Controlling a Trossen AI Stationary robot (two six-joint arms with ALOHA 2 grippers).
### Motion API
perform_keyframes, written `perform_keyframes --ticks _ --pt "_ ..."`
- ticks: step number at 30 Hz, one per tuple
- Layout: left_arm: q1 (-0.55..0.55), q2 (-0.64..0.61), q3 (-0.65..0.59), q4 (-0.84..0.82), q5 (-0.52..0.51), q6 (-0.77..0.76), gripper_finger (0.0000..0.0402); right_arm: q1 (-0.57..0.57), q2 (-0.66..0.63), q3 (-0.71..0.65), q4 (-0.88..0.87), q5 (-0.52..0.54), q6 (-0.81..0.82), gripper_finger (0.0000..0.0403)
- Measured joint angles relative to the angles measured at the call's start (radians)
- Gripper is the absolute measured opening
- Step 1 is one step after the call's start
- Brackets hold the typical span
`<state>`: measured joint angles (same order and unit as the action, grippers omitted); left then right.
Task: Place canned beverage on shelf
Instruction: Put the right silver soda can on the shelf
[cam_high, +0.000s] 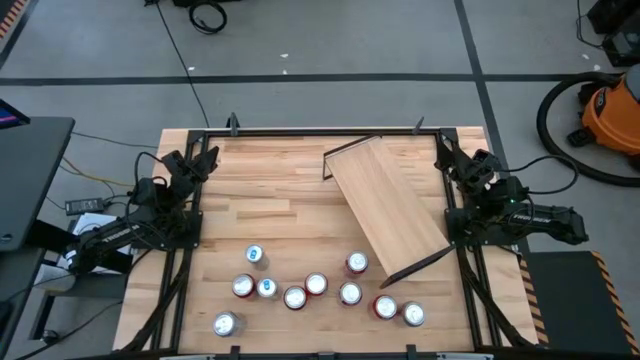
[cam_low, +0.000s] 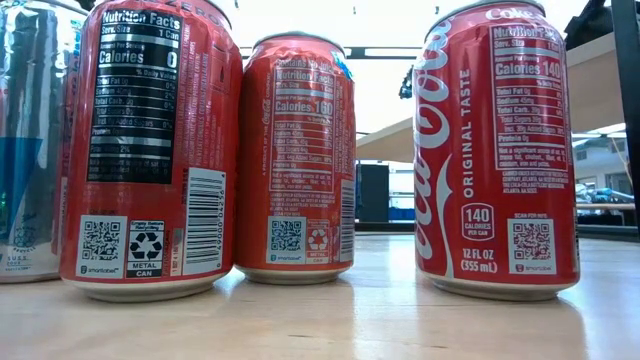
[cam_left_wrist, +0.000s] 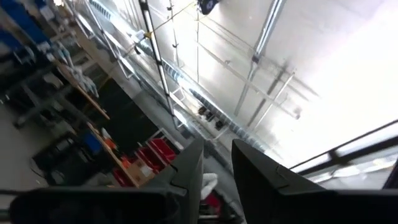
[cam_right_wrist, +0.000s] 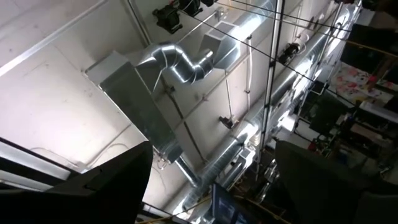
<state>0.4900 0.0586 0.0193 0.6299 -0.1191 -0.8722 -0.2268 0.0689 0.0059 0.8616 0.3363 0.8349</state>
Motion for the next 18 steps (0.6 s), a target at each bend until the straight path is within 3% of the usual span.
perform_keyframes --ticks 9,18 --pt "0.0 0.0 0.0 -0.002 0.0 0.234 0.0094 0.0 0.0 0.0 0.0 -0.021 0.0 0.0348" --pt "0.0 0.0 0.0 -0.003 0.0 0.22 0.0094 0.0 0.0 0.0 0.001 -0.02 0.007 0.0348"
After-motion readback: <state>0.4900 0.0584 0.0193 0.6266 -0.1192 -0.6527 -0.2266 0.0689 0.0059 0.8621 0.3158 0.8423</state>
